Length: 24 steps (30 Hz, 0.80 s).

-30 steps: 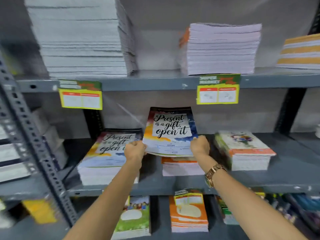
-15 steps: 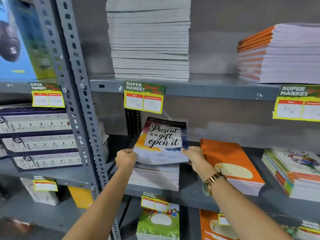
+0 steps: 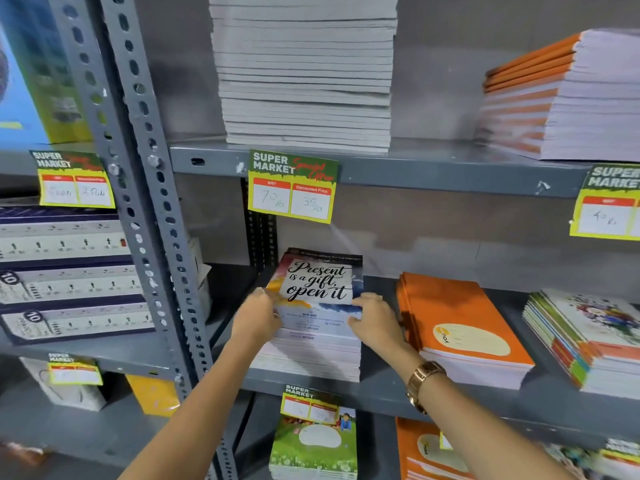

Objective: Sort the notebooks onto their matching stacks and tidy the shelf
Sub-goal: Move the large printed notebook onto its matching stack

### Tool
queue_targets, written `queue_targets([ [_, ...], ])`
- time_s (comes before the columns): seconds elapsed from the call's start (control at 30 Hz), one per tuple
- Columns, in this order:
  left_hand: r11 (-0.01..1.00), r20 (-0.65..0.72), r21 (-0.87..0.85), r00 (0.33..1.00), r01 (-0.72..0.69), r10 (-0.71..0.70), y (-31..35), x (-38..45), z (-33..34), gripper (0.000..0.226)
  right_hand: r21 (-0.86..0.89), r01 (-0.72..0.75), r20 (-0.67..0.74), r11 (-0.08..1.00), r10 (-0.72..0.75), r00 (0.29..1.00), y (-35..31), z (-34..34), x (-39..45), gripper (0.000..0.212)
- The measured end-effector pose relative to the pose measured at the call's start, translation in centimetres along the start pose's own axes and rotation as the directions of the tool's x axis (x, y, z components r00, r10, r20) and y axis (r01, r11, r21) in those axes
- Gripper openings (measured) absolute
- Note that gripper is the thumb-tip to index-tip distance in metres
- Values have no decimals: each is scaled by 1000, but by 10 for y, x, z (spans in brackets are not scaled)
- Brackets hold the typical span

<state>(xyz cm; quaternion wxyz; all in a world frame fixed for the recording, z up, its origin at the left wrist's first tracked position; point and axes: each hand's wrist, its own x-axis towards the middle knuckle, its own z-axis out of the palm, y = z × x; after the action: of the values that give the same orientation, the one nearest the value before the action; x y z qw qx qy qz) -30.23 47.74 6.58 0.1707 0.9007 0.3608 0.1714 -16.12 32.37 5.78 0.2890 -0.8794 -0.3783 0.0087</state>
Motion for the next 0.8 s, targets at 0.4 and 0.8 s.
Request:
queue_targets([
  [0.4,954,281,41,920,-297,275,-43,-9,-2,59,-149,315,267,937,-269,925,6,26,-23,58],
  [0.8,940,189,97,934,-326,304,-51,-12,6,54,-114,310,293,944,-266,918,7,24,-20,54],
])
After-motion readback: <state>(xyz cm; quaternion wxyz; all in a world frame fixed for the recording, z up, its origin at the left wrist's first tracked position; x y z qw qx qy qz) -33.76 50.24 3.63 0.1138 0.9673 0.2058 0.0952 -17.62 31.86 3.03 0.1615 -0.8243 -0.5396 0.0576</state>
